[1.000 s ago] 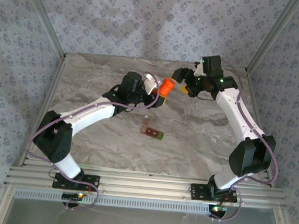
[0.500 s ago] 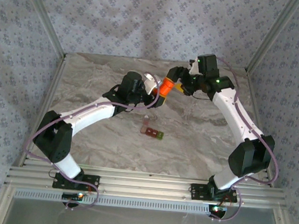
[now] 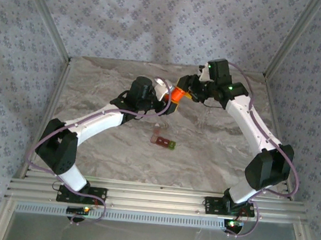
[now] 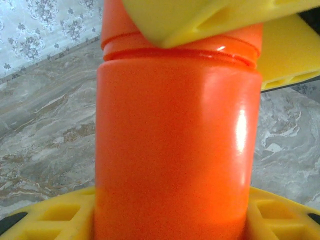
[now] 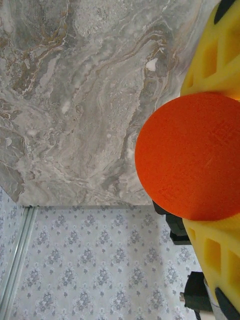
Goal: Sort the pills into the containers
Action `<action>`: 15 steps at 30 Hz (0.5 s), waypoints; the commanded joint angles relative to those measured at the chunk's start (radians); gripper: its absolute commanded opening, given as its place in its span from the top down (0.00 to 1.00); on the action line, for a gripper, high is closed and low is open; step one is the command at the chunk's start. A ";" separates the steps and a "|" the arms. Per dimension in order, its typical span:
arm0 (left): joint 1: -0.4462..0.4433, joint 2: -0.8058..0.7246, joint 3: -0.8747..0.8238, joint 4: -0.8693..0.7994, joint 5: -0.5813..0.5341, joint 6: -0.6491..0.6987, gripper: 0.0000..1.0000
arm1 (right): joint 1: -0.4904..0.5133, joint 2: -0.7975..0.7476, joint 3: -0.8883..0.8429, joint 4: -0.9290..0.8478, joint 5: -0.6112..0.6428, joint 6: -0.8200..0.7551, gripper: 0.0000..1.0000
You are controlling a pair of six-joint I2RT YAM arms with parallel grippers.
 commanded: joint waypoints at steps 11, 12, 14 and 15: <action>-0.006 -0.028 0.040 0.068 0.132 -0.087 1.00 | -0.099 -0.060 -0.117 0.203 -0.277 -0.378 0.58; -0.005 -0.027 0.042 0.070 0.142 -0.096 1.00 | -0.106 -0.060 -0.121 0.209 -0.290 -0.391 0.58; -0.006 -0.028 0.041 0.073 0.148 -0.106 1.00 | -0.123 -0.058 -0.126 0.221 -0.296 -0.388 0.55; -0.006 -0.028 0.040 0.072 0.145 -0.106 1.00 | -0.133 -0.057 -0.129 0.236 -0.298 -0.365 0.53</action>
